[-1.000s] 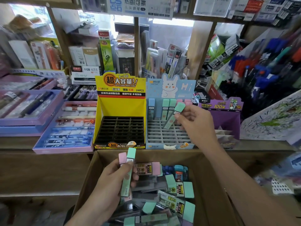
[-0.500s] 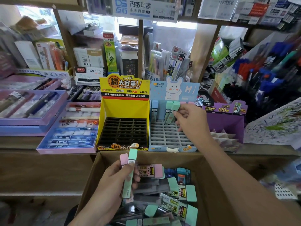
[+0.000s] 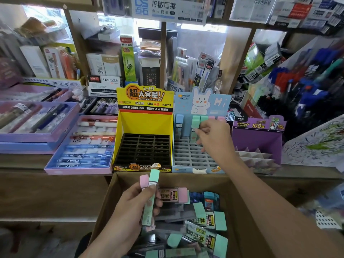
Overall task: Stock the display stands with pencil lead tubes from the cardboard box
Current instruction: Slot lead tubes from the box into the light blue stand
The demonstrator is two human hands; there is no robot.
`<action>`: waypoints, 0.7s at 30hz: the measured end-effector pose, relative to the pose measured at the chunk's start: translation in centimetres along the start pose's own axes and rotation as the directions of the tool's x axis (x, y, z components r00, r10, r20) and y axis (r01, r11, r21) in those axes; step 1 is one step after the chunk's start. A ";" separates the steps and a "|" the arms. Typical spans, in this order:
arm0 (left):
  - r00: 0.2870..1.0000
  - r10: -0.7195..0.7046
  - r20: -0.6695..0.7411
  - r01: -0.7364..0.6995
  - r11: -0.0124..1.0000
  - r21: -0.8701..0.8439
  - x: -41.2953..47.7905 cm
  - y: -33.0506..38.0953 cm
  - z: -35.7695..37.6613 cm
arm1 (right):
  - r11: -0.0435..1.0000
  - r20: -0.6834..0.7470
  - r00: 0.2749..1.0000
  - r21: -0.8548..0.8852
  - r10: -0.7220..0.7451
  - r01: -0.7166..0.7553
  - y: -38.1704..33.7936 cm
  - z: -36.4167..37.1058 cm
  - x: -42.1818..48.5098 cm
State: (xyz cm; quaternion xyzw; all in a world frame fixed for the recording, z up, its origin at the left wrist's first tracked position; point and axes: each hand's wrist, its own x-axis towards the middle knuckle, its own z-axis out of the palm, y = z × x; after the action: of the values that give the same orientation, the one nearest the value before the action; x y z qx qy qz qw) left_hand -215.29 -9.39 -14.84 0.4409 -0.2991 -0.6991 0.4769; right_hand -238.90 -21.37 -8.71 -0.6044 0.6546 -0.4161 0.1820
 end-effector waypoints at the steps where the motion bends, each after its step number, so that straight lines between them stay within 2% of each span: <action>1: 1.000 -0.001 0.003 0.001 1.000 0.000 0.0 0.0 0.0 | 1.000 0.002 1.000 -0.009 0.000 0.000 0.0 0.2 0.0; 12: 0.999 0.033 0.023 -0.033 0.999 0.005 -0.2 0.2 0.2 | 0.998 -0.030 0.997 0.026 0.066 -0.065 0.3 0.3 -0.5; 16: 0.998 0.050 0.040 -0.050 0.999 0.006 -0.2 0.1 0.0 | 0.998 -0.110 0.993 -0.047 -0.044 0.039 -0.4 -0.1 -2.3; 17: 0.998 0.051 0.043 -0.052 0.999 0.010 -0.2 0.0 0.0 | 0.998 -0.067 0.996 -0.015 -0.058 0.057 -0.8 -0.2 -3.1; 19: 0.998 0.053 0.045 -0.054 0.998 0.024 -0.1 -0.1 0.0 | 0.990 0.116 0.992 0.135 -0.048 0.032 -1.6 0.1 -4.9; 21: 0.997 0.057 0.050 -0.058 0.998 0.035 -0.1 -0.1 0.0 | 0.973 0.297 0.954 0.229 -0.043 -0.027 -2.1 0.7 -6.5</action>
State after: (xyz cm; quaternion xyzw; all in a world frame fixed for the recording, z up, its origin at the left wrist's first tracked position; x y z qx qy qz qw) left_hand -215.31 -9.24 -14.95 0.4234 -0.3361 -0.6902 0.4811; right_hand -235.72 -15.33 -9.27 -0.6380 0.5642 -0.3934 0.3463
